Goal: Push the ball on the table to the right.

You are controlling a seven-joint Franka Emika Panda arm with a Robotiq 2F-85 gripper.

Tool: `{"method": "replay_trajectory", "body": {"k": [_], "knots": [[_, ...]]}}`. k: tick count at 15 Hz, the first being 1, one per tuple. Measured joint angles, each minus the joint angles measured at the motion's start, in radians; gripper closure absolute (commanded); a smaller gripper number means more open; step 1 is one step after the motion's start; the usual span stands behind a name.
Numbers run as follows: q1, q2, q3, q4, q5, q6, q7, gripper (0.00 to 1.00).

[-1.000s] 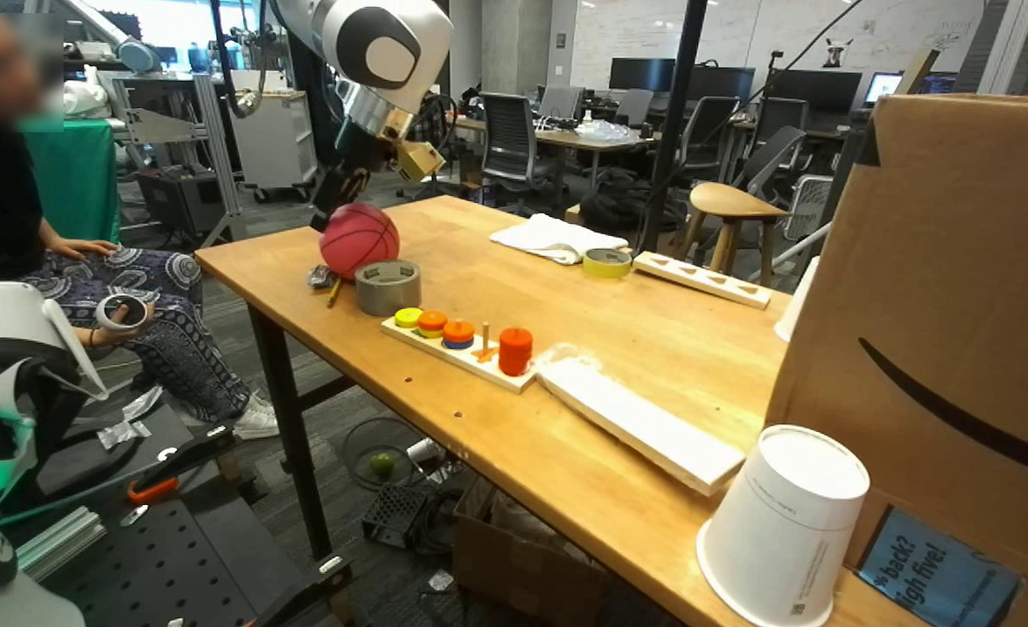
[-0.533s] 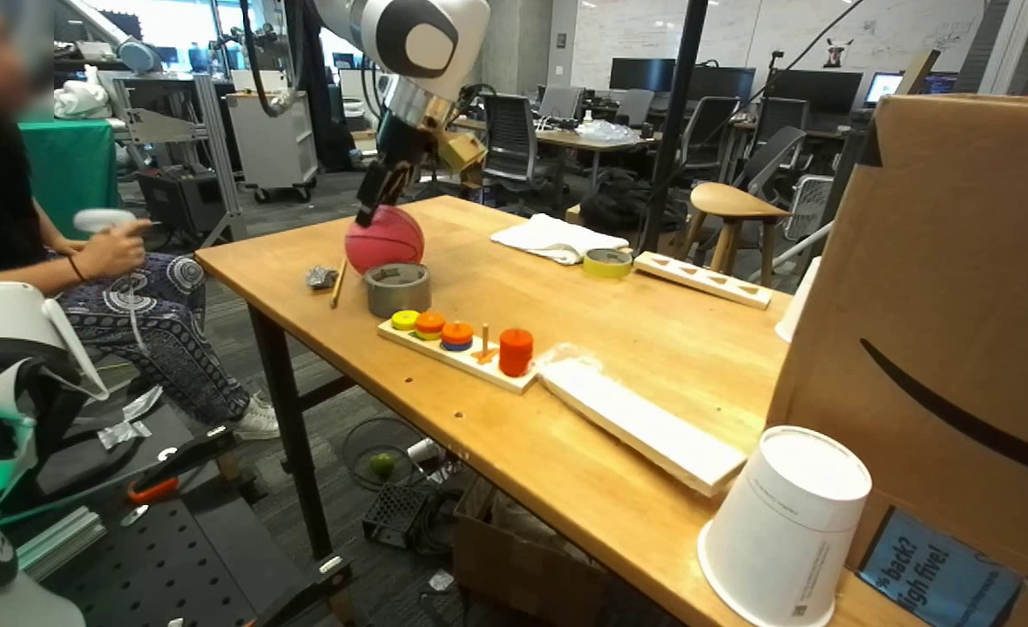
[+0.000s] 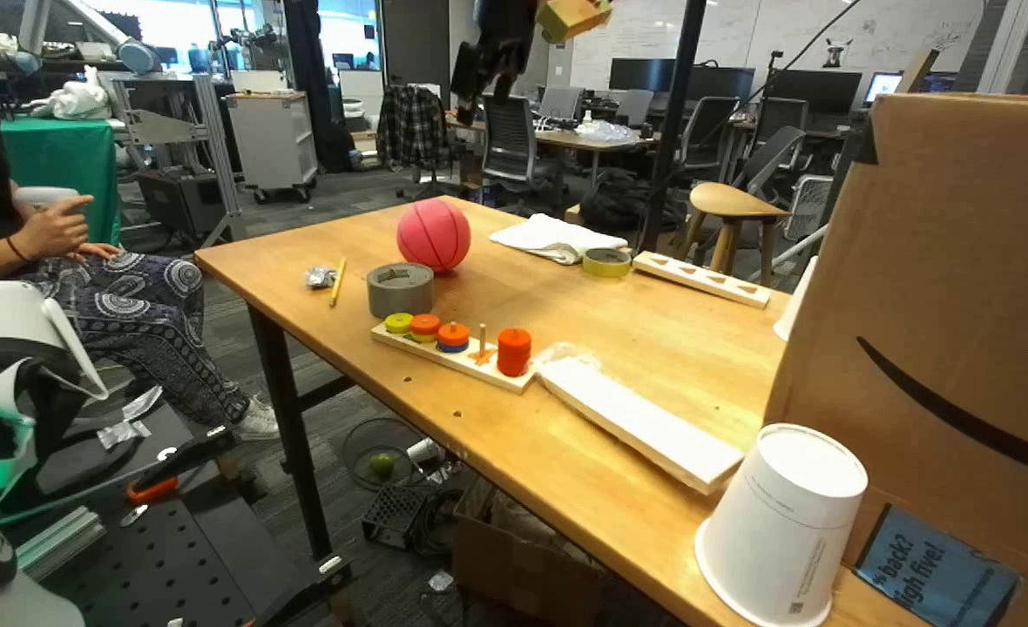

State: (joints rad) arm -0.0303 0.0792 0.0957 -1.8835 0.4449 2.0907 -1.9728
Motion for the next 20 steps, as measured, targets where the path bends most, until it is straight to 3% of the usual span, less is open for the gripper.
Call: {"method": "replay_trajectory", "body": {"k": [3, 8, 13, 20], "knots": [[0.006, -0.09, -0.018, -0.066, -0.018, 0.09, 0.126, 0.0], [0.107, -0.177, 0.046, -0.289, -0.151, 0.3, 0.507, 0.0], [0.212, -0.189, 0.124, -0.376, -0.292, 0.331, 0.839, 0.0], [0.302, -0.187, 0.162, -0.379, -0.361, 0.326, 0.989, 0.0]]}}
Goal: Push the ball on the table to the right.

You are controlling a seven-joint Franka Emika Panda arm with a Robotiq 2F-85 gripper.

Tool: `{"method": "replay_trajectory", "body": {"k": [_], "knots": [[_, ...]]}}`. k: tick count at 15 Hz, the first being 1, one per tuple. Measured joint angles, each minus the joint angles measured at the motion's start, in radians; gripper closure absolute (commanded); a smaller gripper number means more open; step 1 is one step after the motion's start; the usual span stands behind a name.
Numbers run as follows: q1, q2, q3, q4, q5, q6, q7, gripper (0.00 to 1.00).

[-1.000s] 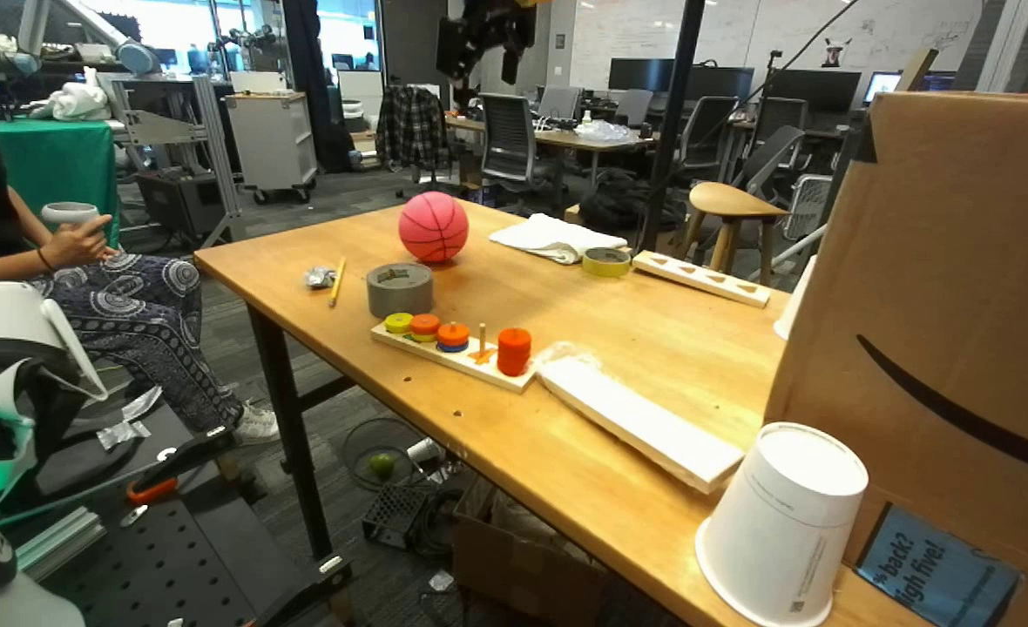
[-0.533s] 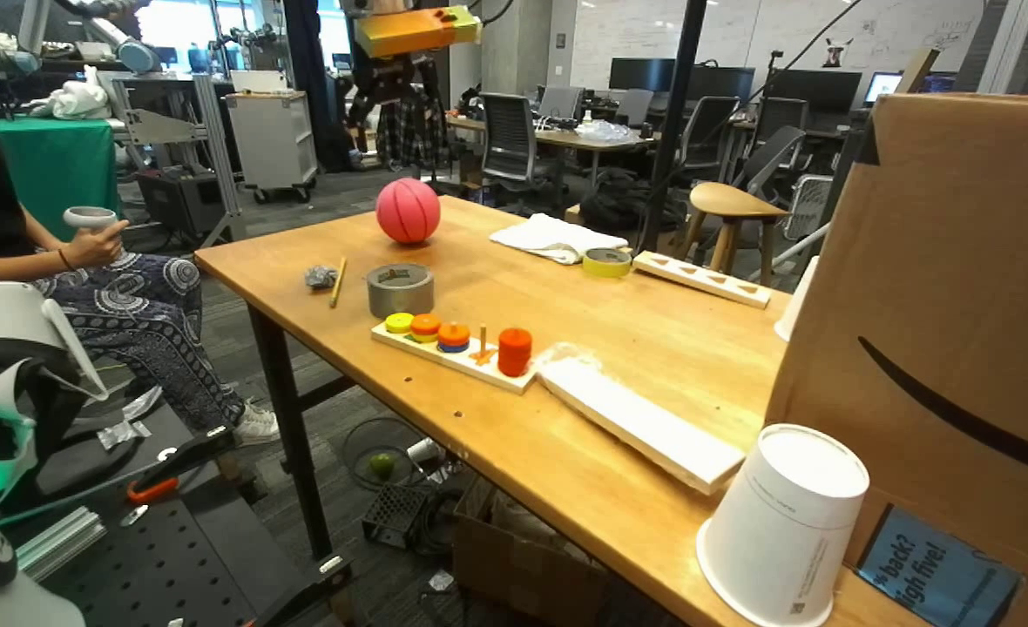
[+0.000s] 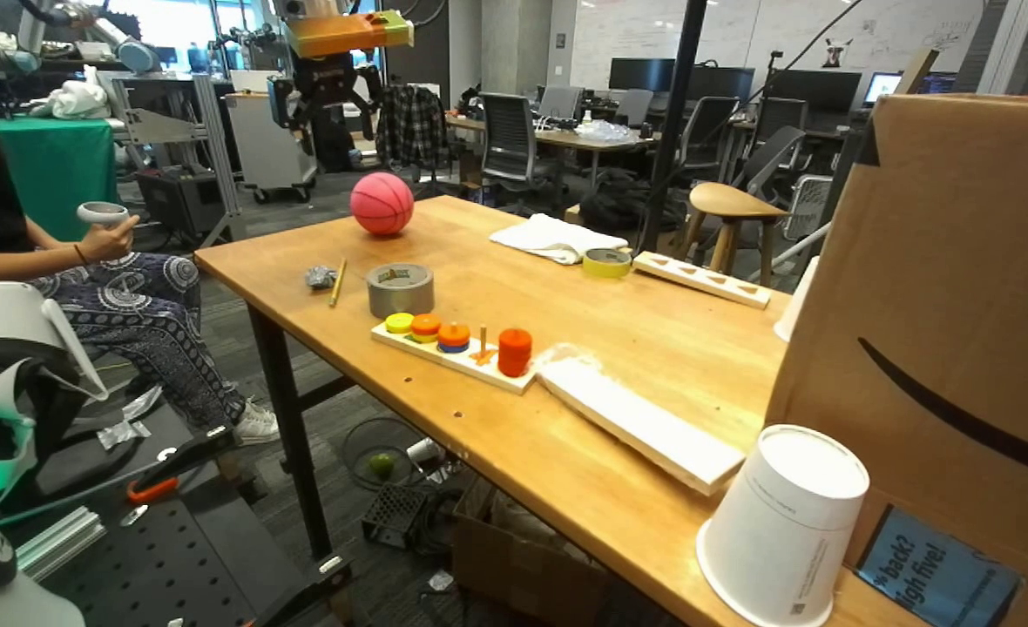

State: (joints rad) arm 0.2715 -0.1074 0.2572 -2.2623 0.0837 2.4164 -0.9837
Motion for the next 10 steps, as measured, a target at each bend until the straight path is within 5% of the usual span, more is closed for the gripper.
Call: {"method": "replay_trajectory", "body": {"k": [10], "knots": [[0.047, 0.015, 0.021, 0.053, -0.051, -0.002, 0.026, 0.0]]}}
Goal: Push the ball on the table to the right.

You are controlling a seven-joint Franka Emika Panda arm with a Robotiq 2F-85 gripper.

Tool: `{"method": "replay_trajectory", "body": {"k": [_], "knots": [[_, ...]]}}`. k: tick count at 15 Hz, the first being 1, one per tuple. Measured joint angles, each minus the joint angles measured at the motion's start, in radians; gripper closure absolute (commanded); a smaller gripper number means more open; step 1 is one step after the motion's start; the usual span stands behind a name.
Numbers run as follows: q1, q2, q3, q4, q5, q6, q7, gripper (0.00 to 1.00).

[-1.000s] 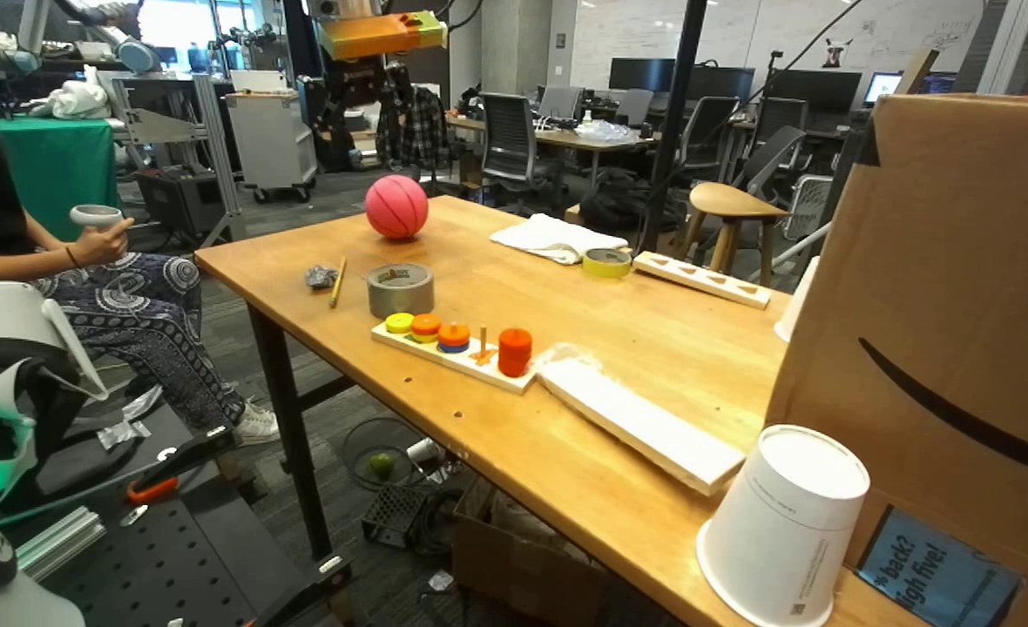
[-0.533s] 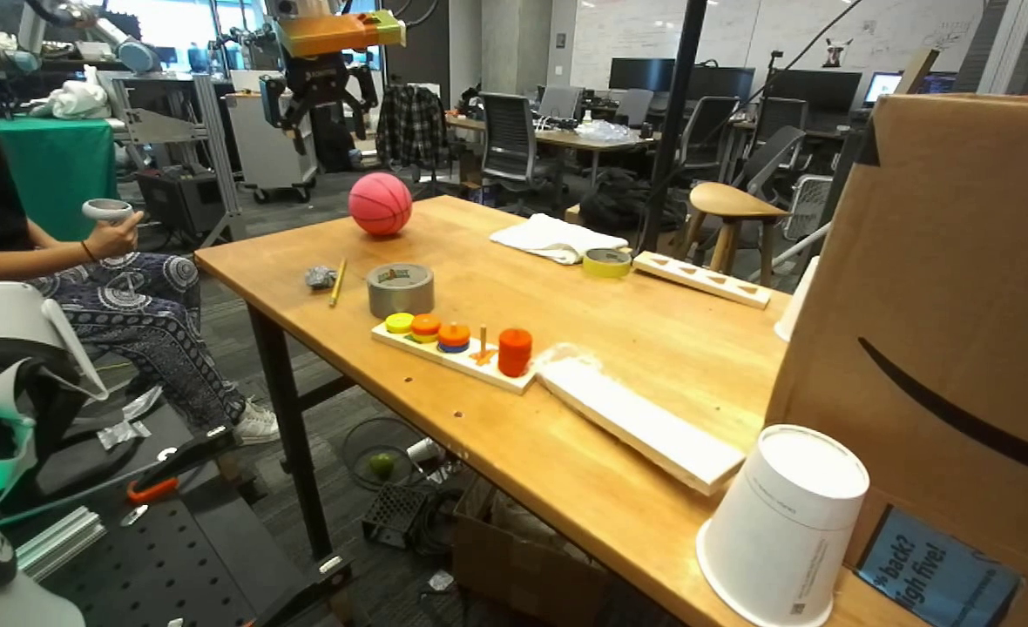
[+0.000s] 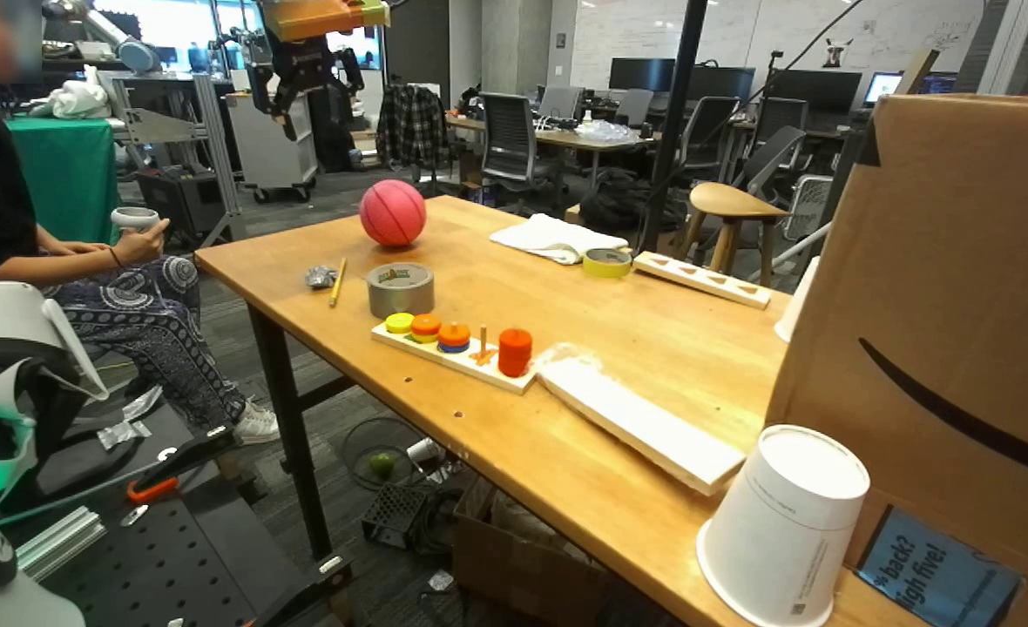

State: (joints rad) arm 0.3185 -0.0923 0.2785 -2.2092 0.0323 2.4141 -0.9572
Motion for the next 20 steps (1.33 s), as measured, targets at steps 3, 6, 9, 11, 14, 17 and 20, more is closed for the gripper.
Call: {"method": "replay_trajectory", "body": {"k": [3, 6, 9, 11, 14, 17, 20], "knots": [[-0.003, 0.038, 0.0, 0.043, -0.022, -0.004, 0.009, 0.0], [-0.003, 0.102, 0.0, 0.103, -0.024, -0.022, 0.009, 0.0], [-0.003, 0.193, 0.002, 0.192, -0.025, -0.06, 0.011, 0.0], [-0.004, 0.262, 0.002, 0.259, -0.026, -0.084, 0.011, 0.0], [-0.016, 0.368, 0.001, 0.351, -0.026, -0.124, 0.011, 0.0], [-0.042, 0.458, 0.001, 0.404, -0.026, -0.162, 0.01, 0.0], [-0.059, 0.515, 0.005, 0.425, -0.024, -0.174, 0.008, 0.0]]}}
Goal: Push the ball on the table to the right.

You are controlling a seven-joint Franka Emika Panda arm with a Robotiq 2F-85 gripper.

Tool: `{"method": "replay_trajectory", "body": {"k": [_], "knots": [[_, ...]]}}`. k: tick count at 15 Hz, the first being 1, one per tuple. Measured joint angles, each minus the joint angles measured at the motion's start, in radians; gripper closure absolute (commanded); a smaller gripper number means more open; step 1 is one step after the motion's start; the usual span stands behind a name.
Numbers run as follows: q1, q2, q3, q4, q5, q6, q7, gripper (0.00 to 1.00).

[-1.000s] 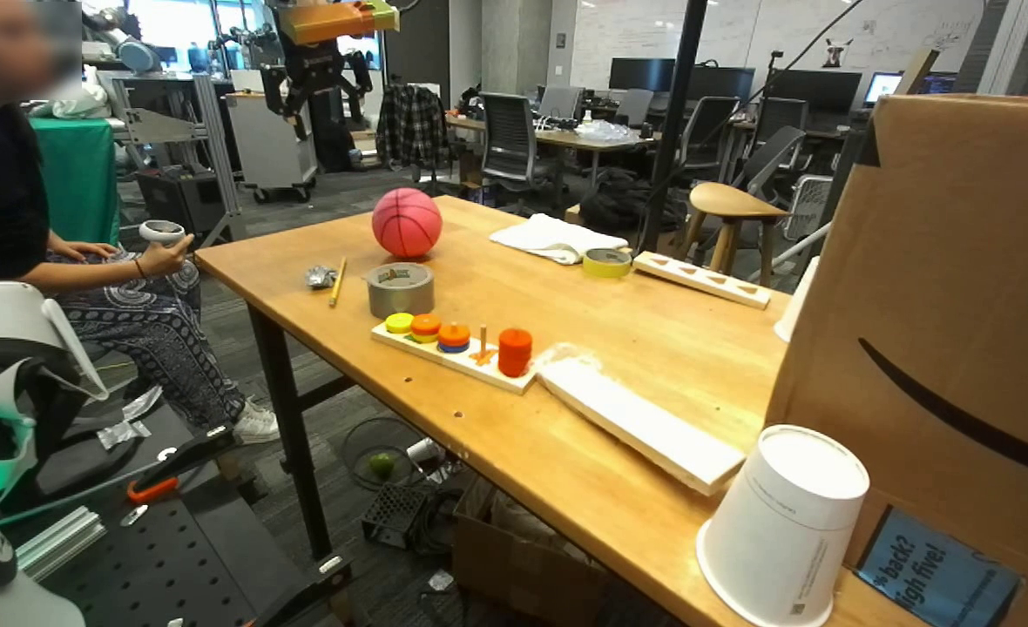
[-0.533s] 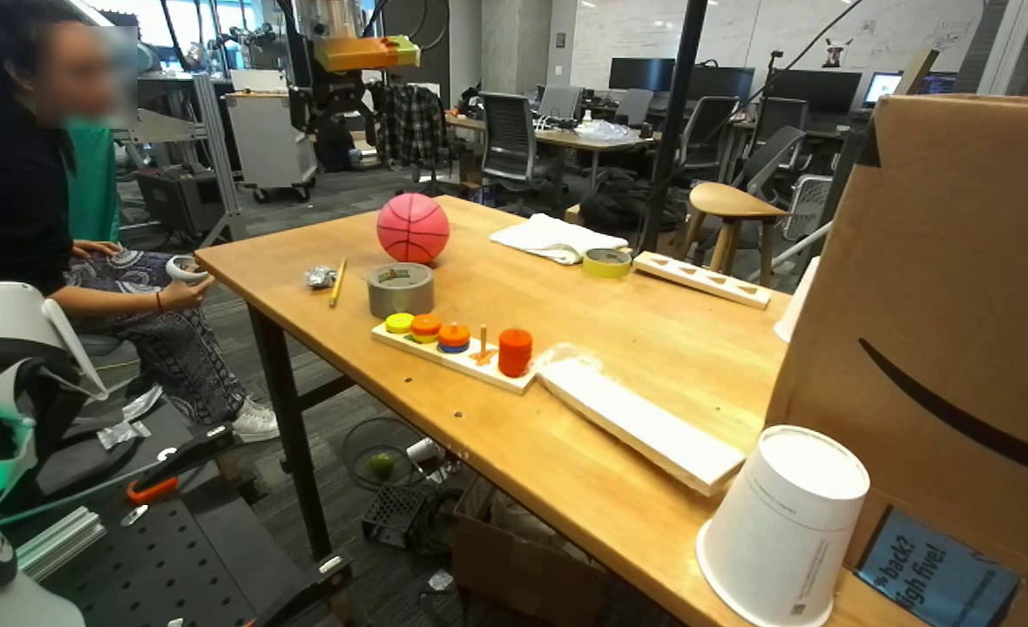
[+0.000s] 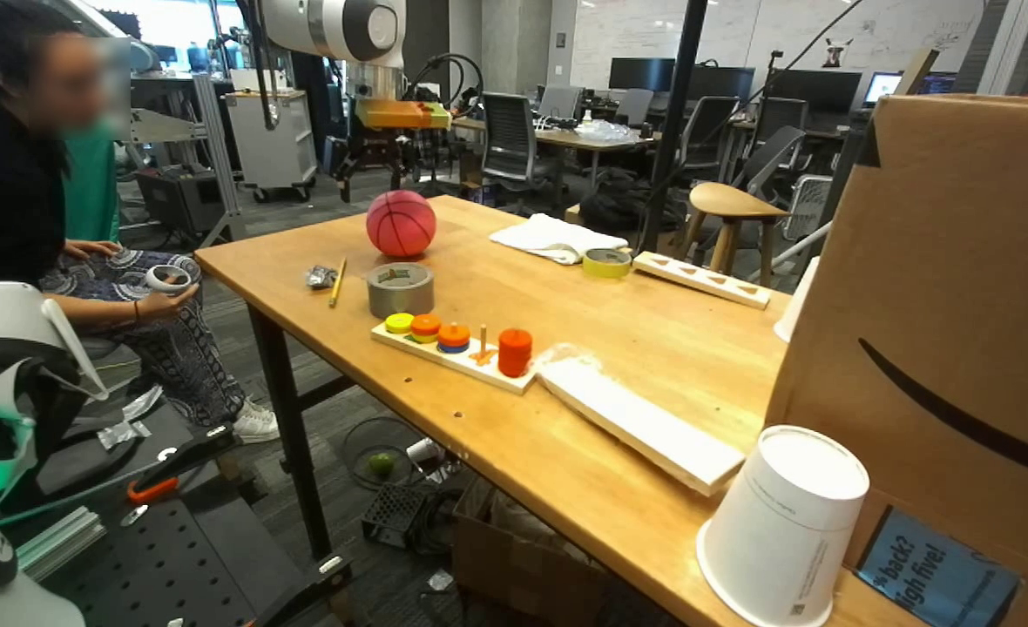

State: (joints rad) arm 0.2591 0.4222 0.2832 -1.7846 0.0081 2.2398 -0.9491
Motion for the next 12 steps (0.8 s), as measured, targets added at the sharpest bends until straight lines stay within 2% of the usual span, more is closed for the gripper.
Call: {"method": "replay_trajectory", "body": {"k": [8, 12], "knots": [[-0.01, 0.021, 0.011, 0.048, -0.007, -0.034, -0.001, 0.0], [-0.057, 0.022, -0.064, 0.039, -0.094, -0.09, 0.002, 0.0]]}}
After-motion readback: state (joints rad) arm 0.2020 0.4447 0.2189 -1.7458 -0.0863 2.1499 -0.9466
